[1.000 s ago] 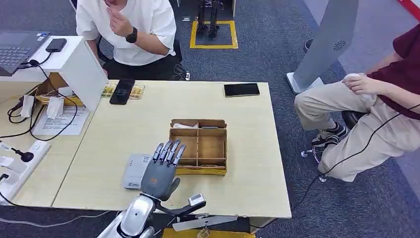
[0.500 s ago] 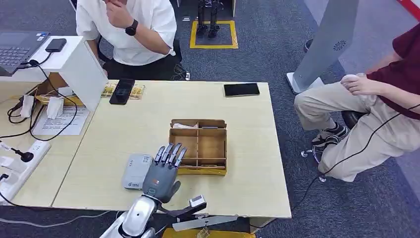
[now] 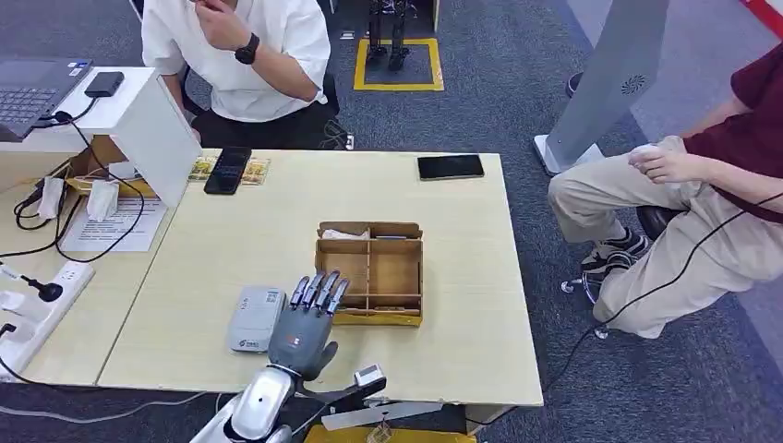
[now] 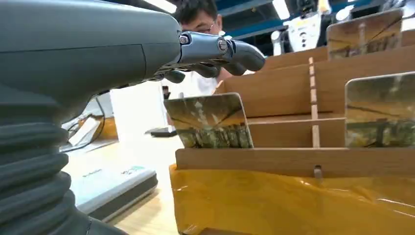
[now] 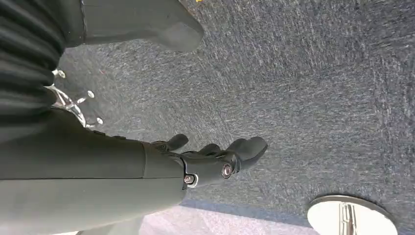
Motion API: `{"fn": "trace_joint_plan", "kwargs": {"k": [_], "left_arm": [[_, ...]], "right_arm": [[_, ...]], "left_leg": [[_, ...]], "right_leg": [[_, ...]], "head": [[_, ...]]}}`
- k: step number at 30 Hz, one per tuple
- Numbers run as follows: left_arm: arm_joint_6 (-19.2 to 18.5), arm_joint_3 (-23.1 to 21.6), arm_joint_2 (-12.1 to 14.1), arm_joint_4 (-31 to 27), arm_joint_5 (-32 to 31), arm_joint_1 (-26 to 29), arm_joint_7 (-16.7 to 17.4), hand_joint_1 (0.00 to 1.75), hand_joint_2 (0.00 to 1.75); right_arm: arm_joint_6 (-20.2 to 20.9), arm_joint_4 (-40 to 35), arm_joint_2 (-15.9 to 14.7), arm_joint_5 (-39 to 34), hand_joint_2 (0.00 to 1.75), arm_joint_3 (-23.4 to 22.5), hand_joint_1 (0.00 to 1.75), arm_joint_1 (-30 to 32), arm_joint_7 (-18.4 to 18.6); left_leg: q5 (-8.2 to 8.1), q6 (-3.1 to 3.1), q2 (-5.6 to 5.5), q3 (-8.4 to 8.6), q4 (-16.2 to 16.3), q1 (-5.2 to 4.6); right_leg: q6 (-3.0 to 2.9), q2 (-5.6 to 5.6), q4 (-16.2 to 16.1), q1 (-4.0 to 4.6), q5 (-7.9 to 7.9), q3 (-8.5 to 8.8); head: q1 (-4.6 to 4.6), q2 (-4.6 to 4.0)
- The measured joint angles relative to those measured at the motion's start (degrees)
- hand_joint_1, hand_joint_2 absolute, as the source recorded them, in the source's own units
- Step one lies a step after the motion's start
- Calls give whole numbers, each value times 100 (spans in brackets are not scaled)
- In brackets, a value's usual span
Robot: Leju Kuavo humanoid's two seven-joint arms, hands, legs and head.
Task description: Pass the card to the sensor for recognition and then transmit it.
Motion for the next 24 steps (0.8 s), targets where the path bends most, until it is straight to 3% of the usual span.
{"fn": "trace_joint_plan", "kwargs": {"k": [6, 7, 8, 9, 24], "left_arm": [[131, 155, -113, 94, -24, 9, 277, 0, 175], [140, 170, -129, 105, -33, 10, 292, 40, 175], [162, 203, -149, 116, -39, 17, 317, 157, 175], [194, 231, -162, 118, -44, 24, 347, 175, 175], [793, 446, -330, 304, -53, 69, 179, 175, 175]], "right_arm": [[0, 0, 0, -24, 175, 15, 0, 4, 15], [0, 0, 0, -26, 175, 24, 0, 4, 22], [0, 0, 0, -28, 175, 37, 0, 4, 28], [0, 0, 0, -33, 175, 42, 0, 4, 39], [-9, 0, 0, -15, 175, 127, 0, -1, 83]], "left_leg": [[0, 0, 0, 0, 0, 0], [0, 0, 0, 0, 0, 0], [0, 0, 0, 0, 0, 0], [0, 0, 0, 0, 0, 0], [0, 0, -1, 1, 0, 0]], "right_leg": [[0, 0, 0, 0, 0, 0], [0, 0, 0, 0, 0, 0], [0, 0, 0, 0, 0, 0], [0, 0, 0, 0, 0, 0], [0, -1, 0, 0, 0, 3]], "head": [[4, -2], [2, 0], [0, 0], [0, 0], [0, 0]]}}
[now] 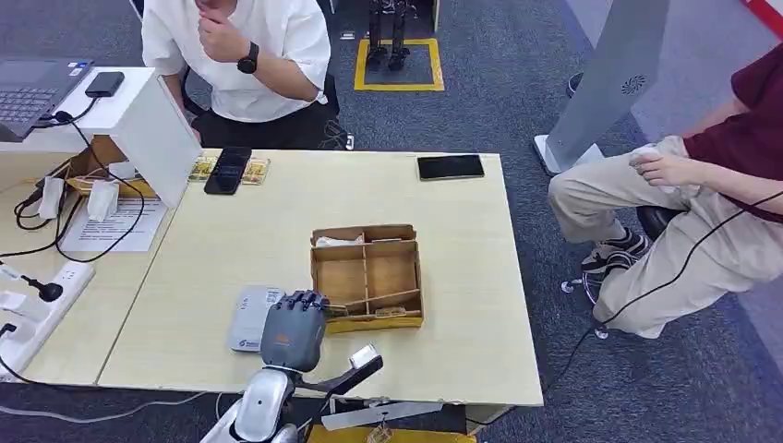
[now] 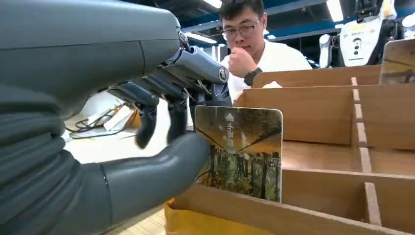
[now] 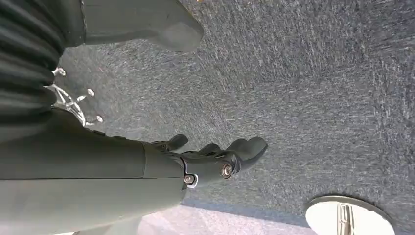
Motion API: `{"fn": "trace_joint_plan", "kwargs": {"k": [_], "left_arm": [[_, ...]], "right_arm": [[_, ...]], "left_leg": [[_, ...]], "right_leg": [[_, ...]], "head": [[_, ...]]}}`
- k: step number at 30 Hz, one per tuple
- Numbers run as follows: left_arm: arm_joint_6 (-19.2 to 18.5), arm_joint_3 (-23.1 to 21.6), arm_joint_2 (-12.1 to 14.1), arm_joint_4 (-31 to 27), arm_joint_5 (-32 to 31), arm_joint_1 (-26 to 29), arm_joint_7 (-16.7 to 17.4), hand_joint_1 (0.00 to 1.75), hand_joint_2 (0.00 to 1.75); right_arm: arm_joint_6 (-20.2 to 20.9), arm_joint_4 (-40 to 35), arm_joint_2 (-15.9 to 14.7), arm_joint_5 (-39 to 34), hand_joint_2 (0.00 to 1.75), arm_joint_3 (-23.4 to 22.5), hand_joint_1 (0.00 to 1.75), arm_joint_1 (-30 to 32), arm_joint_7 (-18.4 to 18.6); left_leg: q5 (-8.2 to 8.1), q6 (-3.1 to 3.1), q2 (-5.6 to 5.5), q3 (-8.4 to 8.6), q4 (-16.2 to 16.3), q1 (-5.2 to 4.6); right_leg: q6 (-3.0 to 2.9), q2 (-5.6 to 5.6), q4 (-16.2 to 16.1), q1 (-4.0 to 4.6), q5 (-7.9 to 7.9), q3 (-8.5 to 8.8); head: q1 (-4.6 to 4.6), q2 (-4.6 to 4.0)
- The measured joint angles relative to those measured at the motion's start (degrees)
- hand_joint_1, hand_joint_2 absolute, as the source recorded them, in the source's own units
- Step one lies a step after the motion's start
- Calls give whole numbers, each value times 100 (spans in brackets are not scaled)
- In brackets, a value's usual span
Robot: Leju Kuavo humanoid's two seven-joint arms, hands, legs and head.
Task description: Pass the card to the sensor for recognition and then transmit it.
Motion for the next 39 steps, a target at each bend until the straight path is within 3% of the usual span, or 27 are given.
{"fn": "trace_joint_plan", "kwargs": {"k": [5, 22, 29, 31, 36, 39], "left_arm": [[191, 62, -22, 44, 90, 36, -210, 175, 175], [536, 110, -46, 131, 160, 110, -387, 175, 175], [809, 271, -129, 133, 533, 220, -571, 175, 175], [855, 343, -186, 121, 777, 258, -716, 175, 175], [881, 757, -450, -147, 1441, 421, -1544, 175, 175], [890, 945, -575, -247, 1620, 448, -1738, 175, 175]], "right_arm": [[-2, 0, 0, 0, 175, 7, 0, -1, 0], [-7, 2, 0, 2, 175, 94, 0, -3, 2], [-13, 2, 0, -26, 175, 109, 0, -4, 2], [-15, 2, 0, -57, 175, 111, 0, -3, 2], [-18, 2, 2, -85, 175, 111, 0, 1, 2], [-18, 2, 2, -87, 175, 111, 0, 2, 2]], "left_leg": [[0, 0, 0, 0, 0, 0], [0, 0, -2, 0, 0, 0], [0, 0, -2, 0, 0, 0], [0, 0, -1, -1, 0, 0], [0, 0, -2, 0, 0, 0], [0, 0, -1, 0, 0, -1]], "right_leg": [[0, 0, 0, 0, 0, 0], [0, -2, 0, 0, 0, 1], [0, -2, 0, 0, 0, 0], [0, -1, 0, 0, 0, 0], [0, -2, 0, 0, 0, 0], [0, -1, 0, -1, 0, 0]], "head": [[0, 0], [0, 0], [0, 0], [2, 0], [2, 0], [0, 0]]}}
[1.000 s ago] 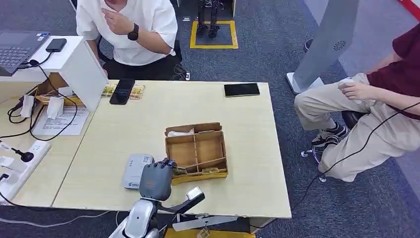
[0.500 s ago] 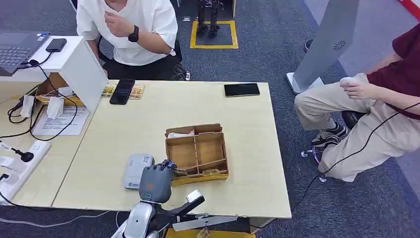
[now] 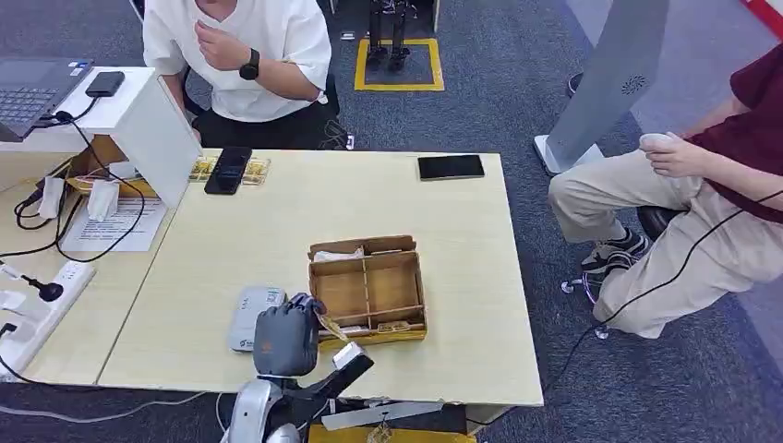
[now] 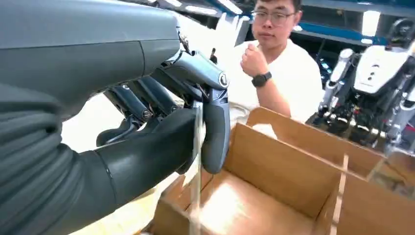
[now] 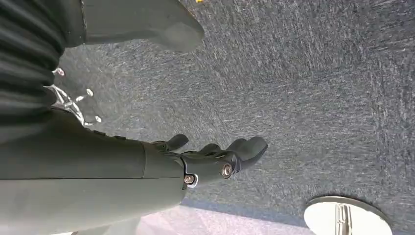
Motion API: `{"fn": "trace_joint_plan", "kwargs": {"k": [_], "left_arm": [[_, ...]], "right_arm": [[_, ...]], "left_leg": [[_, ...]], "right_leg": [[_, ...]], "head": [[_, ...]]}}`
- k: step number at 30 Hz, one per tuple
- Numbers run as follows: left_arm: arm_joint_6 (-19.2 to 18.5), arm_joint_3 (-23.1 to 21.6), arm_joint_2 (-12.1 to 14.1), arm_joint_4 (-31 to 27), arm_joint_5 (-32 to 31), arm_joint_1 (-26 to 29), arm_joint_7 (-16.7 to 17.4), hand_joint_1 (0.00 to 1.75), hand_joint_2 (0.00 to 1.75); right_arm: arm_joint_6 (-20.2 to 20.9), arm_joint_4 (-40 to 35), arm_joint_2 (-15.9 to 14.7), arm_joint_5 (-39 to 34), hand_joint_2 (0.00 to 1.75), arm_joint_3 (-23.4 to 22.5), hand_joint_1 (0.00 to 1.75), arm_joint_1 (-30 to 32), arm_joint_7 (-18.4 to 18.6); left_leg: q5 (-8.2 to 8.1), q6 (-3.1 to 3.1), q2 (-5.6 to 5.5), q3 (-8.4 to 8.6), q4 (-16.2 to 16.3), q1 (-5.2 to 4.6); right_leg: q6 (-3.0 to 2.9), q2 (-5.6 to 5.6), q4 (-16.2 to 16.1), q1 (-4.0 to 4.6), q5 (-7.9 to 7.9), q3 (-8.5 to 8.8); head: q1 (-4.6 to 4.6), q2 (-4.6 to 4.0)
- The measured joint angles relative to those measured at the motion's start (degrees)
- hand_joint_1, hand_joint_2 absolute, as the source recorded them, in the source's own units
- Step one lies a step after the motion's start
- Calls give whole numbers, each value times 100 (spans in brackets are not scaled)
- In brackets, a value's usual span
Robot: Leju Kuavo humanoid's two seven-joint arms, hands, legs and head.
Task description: Pass the card to the sensor for recognition and then transmit it.
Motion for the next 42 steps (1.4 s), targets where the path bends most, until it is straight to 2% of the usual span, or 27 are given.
{"fn": "trace_joint_plan", "kwargs": {"k": [4, 16, 24, 31, 42], "left_arm": [[0, 148, -103, -70, 201, 20, -155, 175, 175], [0, 207, -197, -100, 1082, 28, -437, 175, 175], [-2, 210, -236, -118, 2247, -109, -730, 175, 175], [0, 210, -236, -194, 2690, -258, -760, 175, 175], [0, 332, -251, -243, 3892, -595, -881, 175, 175]], "right_arm": [[0, 0, 2, 2, 175, 0, 0, 1, 0], [0, -4, 18, 2, 175, -2, 0, 7, -2], [-2, -50, 103, 124, 175, -15, 0, 6, 0], [-2, -52, 118, 166, 175, -19, 0, 4, 24], [-2, -61, 155, 328, 175, -20, 0, -4, 85]], "left_leg": [[0, 0, -1, 1, 0, 0], [0, 0, 0, 1, 0, 0], [1, 0, 0, 1, 0, 1], [1, 0, 0, 1, 0, 0], [3, -2, 0, 2, 0, 1]], "right_leg": [[0, -1, 0, 0, 0, 0], [0, 0, 0, 0, 0, 0], [0, -1, 0, 1, 0, 0], [0, 1, 0, 0, 1, 0], [0, 0, 0, 1, 2, 1]], "head": [[0, 0], [2, 0], [2, 0], [2, -2], [0, 0]]}}
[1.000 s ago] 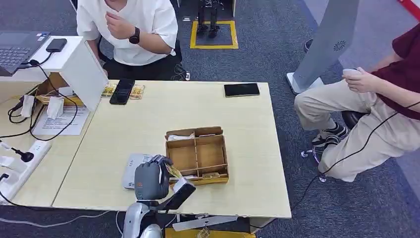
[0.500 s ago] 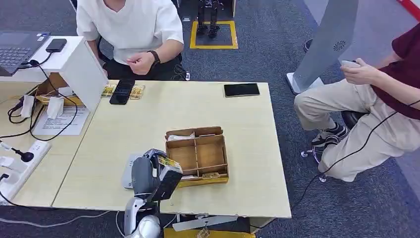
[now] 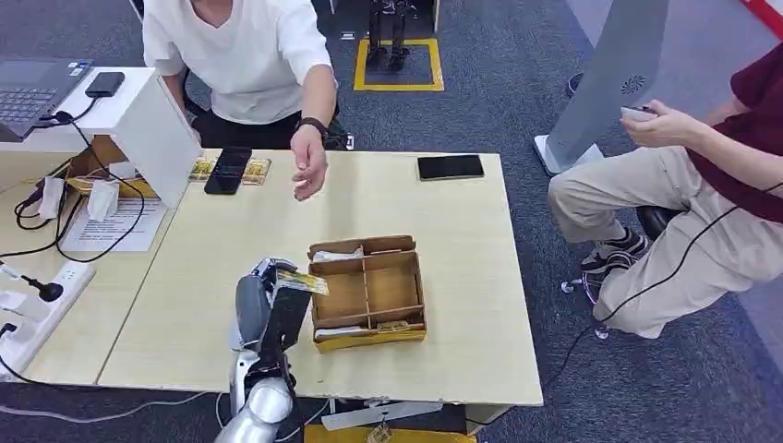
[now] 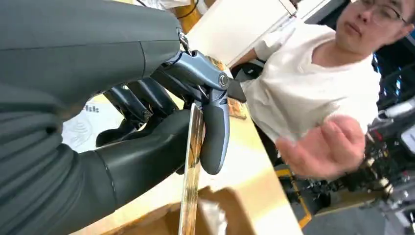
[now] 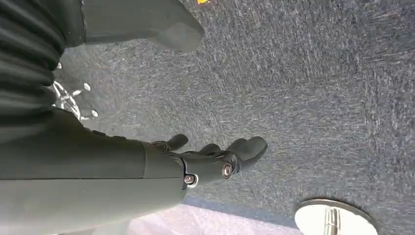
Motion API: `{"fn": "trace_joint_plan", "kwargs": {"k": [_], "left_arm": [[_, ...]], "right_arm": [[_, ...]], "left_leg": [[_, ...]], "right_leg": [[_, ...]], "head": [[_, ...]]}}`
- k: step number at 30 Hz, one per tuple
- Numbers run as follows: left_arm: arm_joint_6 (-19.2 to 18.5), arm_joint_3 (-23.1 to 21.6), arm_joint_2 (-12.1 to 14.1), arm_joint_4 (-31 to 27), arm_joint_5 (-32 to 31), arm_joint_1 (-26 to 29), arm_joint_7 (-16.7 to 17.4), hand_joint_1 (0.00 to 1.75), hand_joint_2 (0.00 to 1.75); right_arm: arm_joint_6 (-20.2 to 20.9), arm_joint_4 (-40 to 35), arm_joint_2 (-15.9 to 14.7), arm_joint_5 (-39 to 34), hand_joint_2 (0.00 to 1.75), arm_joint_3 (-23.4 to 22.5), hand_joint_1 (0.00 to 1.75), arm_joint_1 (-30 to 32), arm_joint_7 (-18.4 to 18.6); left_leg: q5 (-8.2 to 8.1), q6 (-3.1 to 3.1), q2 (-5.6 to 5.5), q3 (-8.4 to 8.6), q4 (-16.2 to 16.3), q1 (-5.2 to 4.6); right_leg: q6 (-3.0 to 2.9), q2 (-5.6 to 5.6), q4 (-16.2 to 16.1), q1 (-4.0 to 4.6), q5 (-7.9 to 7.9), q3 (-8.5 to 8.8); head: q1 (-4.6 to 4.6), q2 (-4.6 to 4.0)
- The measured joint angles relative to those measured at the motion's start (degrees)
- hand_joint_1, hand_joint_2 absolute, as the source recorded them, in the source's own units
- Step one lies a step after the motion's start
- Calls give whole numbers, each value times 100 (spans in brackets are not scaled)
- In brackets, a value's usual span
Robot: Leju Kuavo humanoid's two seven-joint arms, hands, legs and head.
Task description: Pass the card to the sensor for recognition and then transmit it.
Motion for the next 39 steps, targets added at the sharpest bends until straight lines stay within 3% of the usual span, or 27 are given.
{"fn": "trace_joint_plan", "kwargs": {"k": [13, 19, 28, 32, 33, 34, 39], "left_arm": [[22, 641, -129, 133, 826, -574, -153, 175, 175], [33, 868, -166, 306, 848, -748, -223, 175, 175], [35, 1768, -373, 889, 466, -1366, -413, 175, 175], [44, 1882, -444, 1157, 617, -1529, -409, 175, 175], [44, 1884, -457, 1224, 660, -1557, -407, 164, 175], [42, 1884, -463, 1285, 702, -1579, -400, 112, 175], [39, 1884, -509, 1513, 833, -1620, -354, 112, 175]], "right_arm": [[0, -28, 50, 179, 175, 2, 0, -69, 138], [0, -28, 59, 216, 175, 7, 0, -90, 166], [0, -26, 68, 376, 175, 57, 0, -178, 321], [0, -26, 76, 400, 175, 72, 0, -206, 361], [0, -26, 79, 400, 175, 77, 0, -209, 361], [0, -26, 79, 396, 175, 83, 0, -212, 361], [0, -26, 79, 356, 175, 116, 0, -227, 356]], "left_leg": [[2, 1, 0, -1, 0, 0], [2, 1, 0, -1, 0, 0], [6, 5, 0, 0, 1, 0], [5, 5, -1, -1, 1, -1], [5, 5, 0, -1, 1, -1], [5, 5, -1, -1, 1, -1], [5, 5, 1, -1, 1, -1]], "right_leg": [[0, 0, 0, 0, 1, 0], [0, 0, 0, 0, 1, 0], [0, 1, 0, 0, 7, 0], [0, 0, 0, 0, 7, 0], [0, 0, 0, -1, 7, 0], [0, 0, 0, -1, 7, 0], [0, 2, 0, -1, 7, -1]], "head": [[2, 0], [2, 0], [2, 0], [0, -2], [0, 0], [2, 0], [0, 0]]}}
